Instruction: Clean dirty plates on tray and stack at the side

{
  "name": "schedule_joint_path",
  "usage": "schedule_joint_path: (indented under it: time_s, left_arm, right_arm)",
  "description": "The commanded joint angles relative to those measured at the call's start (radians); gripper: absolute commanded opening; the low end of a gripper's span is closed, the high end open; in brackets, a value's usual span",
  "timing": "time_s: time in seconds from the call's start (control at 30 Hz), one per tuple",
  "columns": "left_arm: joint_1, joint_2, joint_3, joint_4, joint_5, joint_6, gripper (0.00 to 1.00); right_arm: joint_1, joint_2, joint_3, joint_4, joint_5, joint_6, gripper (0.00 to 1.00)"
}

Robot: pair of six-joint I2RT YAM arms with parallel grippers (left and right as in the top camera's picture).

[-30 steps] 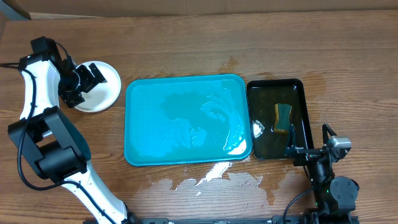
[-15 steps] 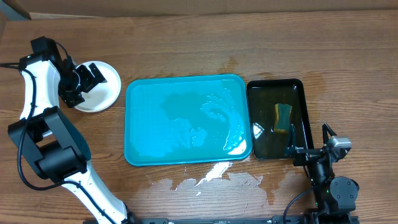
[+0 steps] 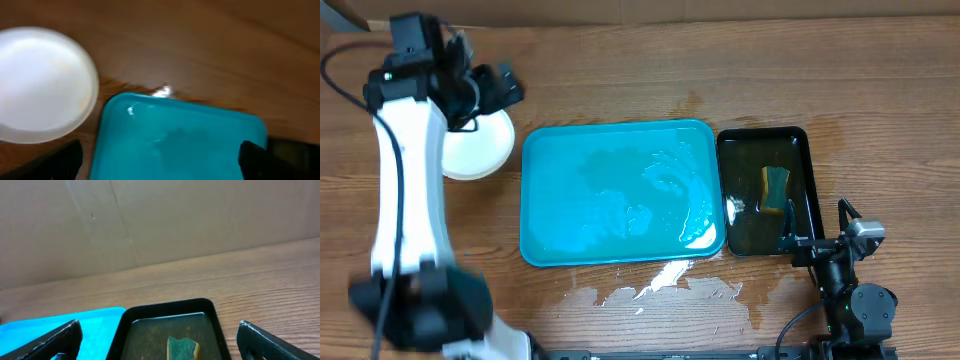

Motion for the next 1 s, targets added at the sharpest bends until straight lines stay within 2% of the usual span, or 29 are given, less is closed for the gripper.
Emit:
schedule_joint_path:
  time_s: [0.0,0.27,0.43,0.6,0.83,0.97]
  left_arm:
    - [-0.080,-0.227,0.002,-0.004,0.001,0.011,1.00]
    - [-0.201,-0.584,0.002,-0.004,0.001,0.011,1.00]
    - [-0.201,-0.700,0.002,-0.017,0.001,0.012,1.00]
    - [-0.186,-0.788,-0.024,-0.136,-0.040,0.019,1.00]
    - [-0.142,-0.997,-0.262,-0.176,-0.043,0.023,1.00]
    - [-0.120,-1.144,-0.476,-0.109,-0.043,0.021,1.00]
  right_arm:
    - [-0.003,-0.010,-0.011,0.008,0.006,0.004,1.00]
    - [-0.003,-0.010,-0.011,0.008,0.006,0.004,1.00]
    - [-0.003,-0.010,-0.011,0.008,0.006,0.004,1.00]
    - [-0.003,-0.010,-0.011,0.008,0.006,0.004,1.00]
    - [-0.003,-0.010,-0.011,0.008,0.006,0.004,1.00]
    - [-0.003,-0.010,-0.011,0.008,0.005,0.004,1.00]
